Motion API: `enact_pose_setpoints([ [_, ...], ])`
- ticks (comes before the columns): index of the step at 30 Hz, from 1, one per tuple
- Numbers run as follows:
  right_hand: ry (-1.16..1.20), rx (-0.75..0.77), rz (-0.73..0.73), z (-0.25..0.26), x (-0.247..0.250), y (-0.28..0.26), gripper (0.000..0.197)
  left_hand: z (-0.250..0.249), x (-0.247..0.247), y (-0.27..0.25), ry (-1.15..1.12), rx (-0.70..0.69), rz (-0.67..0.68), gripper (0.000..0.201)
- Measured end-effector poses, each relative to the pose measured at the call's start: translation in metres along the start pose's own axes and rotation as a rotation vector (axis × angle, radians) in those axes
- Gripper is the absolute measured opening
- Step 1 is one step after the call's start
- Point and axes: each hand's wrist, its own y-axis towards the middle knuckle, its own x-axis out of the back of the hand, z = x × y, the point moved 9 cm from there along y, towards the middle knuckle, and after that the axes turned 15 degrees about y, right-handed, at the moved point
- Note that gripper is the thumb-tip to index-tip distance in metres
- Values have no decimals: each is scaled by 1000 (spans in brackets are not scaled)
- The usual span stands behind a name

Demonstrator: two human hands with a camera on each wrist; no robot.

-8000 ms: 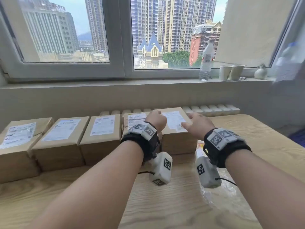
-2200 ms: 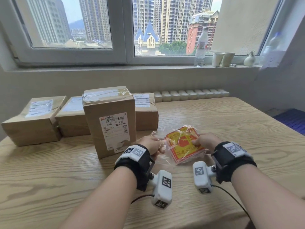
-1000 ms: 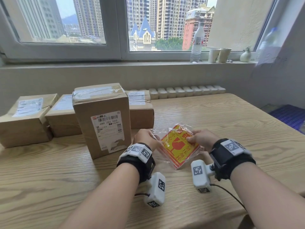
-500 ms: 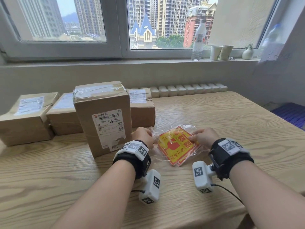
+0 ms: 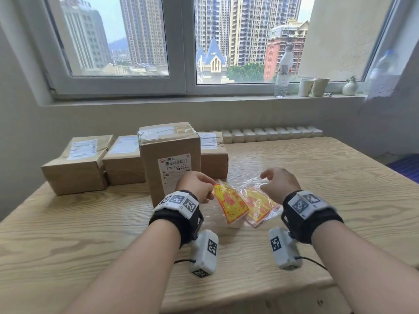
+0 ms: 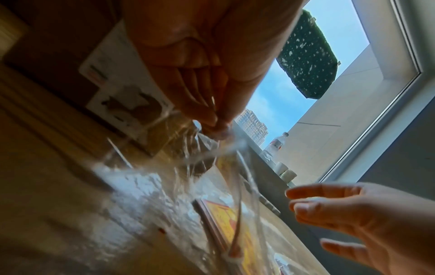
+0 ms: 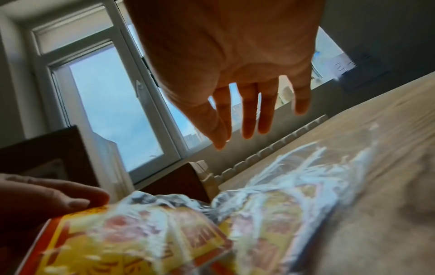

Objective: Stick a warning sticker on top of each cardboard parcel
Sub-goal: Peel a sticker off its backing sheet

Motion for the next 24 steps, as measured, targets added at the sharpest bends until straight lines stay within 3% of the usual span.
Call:
enact_pose_setpoints([
  [5, 198, 296, 155, 75, -17, -40, 18, 3, 29, -24, -212, 23, -50, 14],
  [10, 253, 357, 381, 111, -51, -71, 40, 7, 58, -44, -356, -19, -79, 11],
  [14, 231, 401, 240, 121, -52, -70, 14, 11, 72, -48, -318, -98, -104, 12],
  [16, 284, 389, 180, 120, -49, -65, 15, 16, 78, -46, -267, -118, -141, 10],
  [19, 417, 333, 213, 118, -53, -60, 15, 23, 82, -42, -239, -127, -165, 8],
  [24, 477, 302, 271, 118, -63, -58, 13, 34, 76, -33, -272, -93, -80, 7],
])
